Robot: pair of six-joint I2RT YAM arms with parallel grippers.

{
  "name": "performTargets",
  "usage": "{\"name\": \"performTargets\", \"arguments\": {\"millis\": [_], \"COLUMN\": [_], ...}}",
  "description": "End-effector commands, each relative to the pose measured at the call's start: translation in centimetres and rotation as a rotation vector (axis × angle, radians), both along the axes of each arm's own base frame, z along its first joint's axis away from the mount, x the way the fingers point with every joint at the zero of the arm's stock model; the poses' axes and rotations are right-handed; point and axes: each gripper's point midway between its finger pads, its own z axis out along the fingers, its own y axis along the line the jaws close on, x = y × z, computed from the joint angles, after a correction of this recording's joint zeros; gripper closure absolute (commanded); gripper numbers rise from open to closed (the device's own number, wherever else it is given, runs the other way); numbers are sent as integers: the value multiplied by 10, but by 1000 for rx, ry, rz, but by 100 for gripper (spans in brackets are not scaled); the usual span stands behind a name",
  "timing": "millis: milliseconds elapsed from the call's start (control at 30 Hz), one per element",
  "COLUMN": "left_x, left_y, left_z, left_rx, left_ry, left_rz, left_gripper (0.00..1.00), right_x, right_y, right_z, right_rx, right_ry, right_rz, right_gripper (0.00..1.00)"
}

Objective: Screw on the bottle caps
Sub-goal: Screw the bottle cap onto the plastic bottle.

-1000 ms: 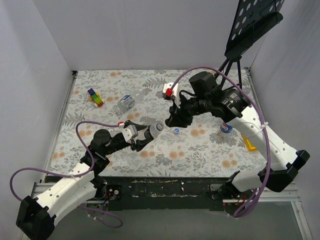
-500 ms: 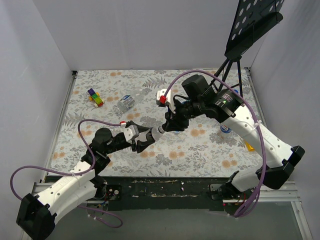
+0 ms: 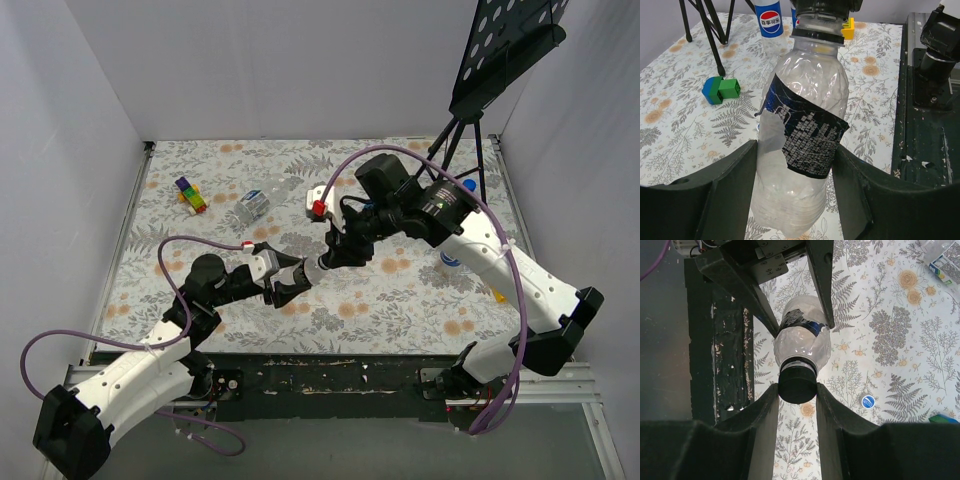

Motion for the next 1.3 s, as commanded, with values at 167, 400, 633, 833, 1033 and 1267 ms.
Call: {"name": "performTargets", "arguments": {"millis": [167, 400, 633, 833, 1033, 1267], "left_x": [-1, -3, -14, -14, -21, -20], "left_y": [-6, -10, -12, -10, -14, -13], "left_z": [25, 21, 22, 19, 20, 31], "left_rx": [-35, -11, 2, 41, 38, -19], "left_ry": [35, 96, 76, 83, 125, 70], "left_rz": [-22, -54, -116, -120, -166, -149], "left_gripper": [100, 100, 100, 100, 100, 100], "right_x": [-8, -12, -21, -23, -22, -19], "right_y": [2, -2, -4, 1, 3, 8], "right_z": [-7, -14, -21, -25, -31, -33], "right_rx": [-40, -70, -82, -104, -141, -143], "right_ry": [-29, -47, -33, -21, -36, -21], "right_rz": [59, 89, 162, 189, 191, 154], "right_gripper": [79, 81, 84, 86, 88, 91]}}
